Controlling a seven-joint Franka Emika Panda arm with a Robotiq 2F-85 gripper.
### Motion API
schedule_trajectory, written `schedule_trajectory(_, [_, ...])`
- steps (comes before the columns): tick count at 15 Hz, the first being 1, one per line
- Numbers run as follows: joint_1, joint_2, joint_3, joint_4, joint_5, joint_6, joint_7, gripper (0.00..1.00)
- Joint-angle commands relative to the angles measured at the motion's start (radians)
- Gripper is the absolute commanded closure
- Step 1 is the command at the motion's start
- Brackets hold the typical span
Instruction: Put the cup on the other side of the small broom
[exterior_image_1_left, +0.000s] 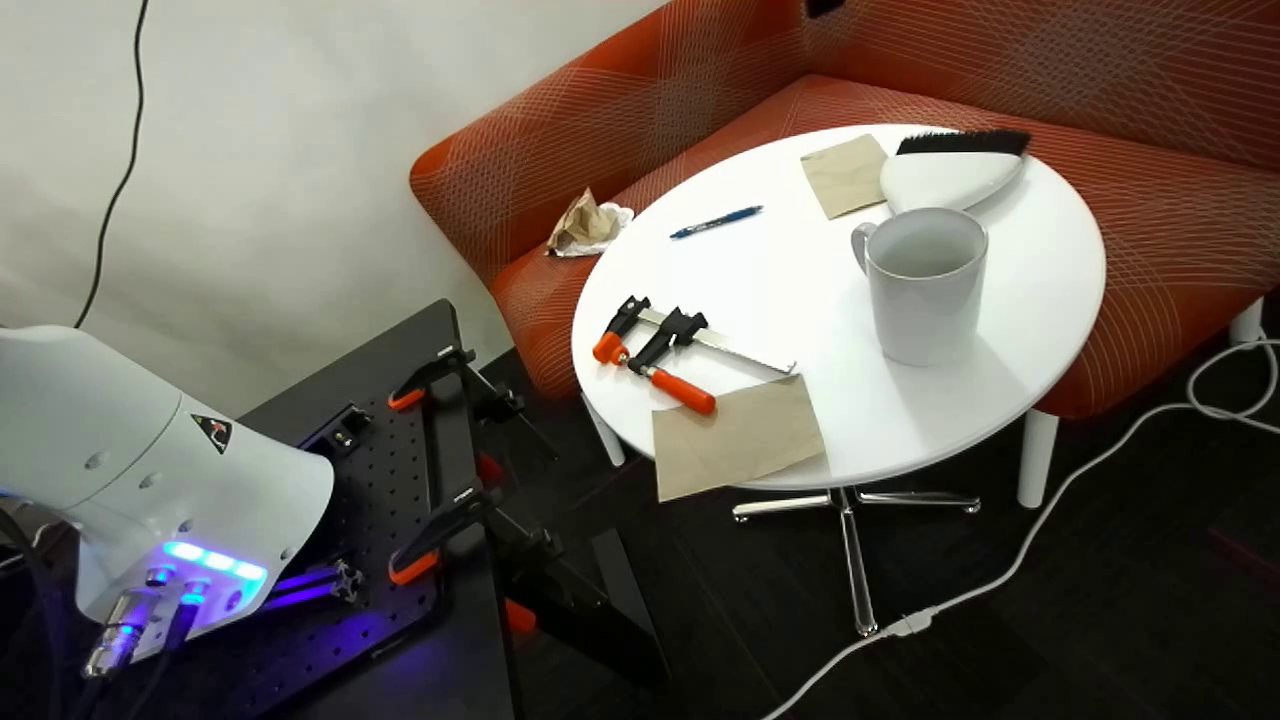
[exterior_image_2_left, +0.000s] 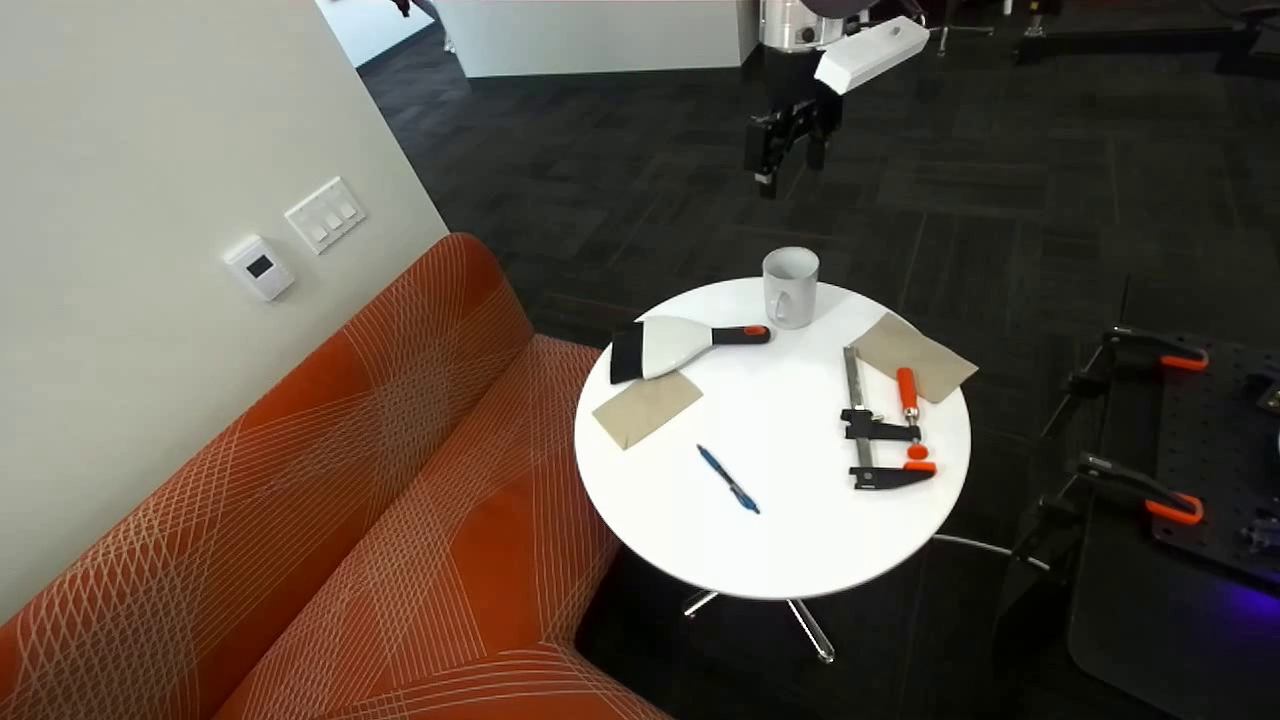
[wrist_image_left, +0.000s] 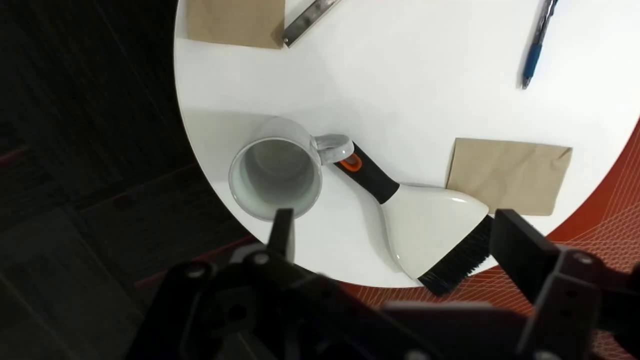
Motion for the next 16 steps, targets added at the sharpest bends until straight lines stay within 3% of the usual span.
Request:
schedule_trajectory(1, [-0.009,0.079,0.006,0.059,0.036,0.032,0.065,0.0])
schedule_trajectory(9, [-0.008,0.079,0.008,0.041,0.02,0.03,0.042,0.0])
schedule_trajectory(16, [-0.037,0.224,0.0,0.135,0.082,0.077,0.119,0.0])
